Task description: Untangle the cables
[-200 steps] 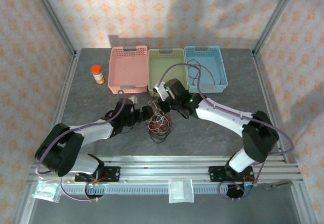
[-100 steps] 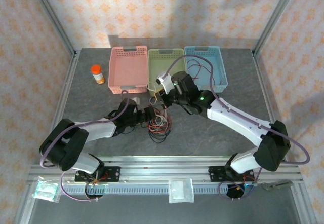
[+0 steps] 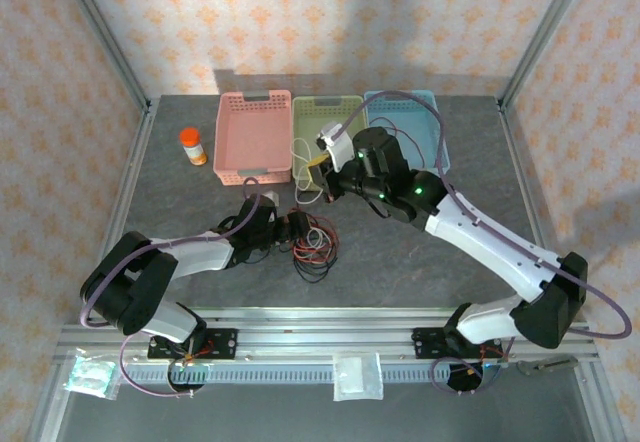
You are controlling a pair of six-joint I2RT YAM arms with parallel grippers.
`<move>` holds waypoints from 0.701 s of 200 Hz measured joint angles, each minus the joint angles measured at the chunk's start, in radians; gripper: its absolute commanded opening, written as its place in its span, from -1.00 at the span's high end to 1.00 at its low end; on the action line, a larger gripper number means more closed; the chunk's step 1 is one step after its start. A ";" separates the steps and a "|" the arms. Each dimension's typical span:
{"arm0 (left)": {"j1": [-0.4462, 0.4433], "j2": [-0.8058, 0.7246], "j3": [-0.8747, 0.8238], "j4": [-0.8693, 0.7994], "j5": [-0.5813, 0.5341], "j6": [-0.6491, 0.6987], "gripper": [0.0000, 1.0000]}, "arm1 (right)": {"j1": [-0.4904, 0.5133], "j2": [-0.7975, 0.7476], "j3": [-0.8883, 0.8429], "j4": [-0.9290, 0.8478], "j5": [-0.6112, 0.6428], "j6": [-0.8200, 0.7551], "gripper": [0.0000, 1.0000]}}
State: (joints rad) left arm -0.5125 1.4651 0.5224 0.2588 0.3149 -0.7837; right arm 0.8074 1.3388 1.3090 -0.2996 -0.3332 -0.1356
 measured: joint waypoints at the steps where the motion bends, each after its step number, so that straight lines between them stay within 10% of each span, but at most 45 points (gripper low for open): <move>1: 0.000 0.000 0.000 0.000 -0.001 0.000 -0.80 | 0.000 -0.001 0.000 -0.001 0.000 0.000 1.00; 76: -0.007 -0.023 -0.014 -0.001 -0.047 -0.001 -0.79 | 0.000 -0.072 0.002 -0.010 0.063 -0.011 1.00; 140: -0.007 -0.333 -0.056 -0.013 -0.176 0.018 -0.81 | 0.002 -0.098 -0.070 0.044 0.167 -0.022 1.00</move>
State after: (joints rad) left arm -0.5194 1.1324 0.4664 0.2462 0.1390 -0.7658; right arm 0.8089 1.2411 1.2388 -0.2554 -0.1661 -0.1574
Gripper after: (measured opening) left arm 0.903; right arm 0.044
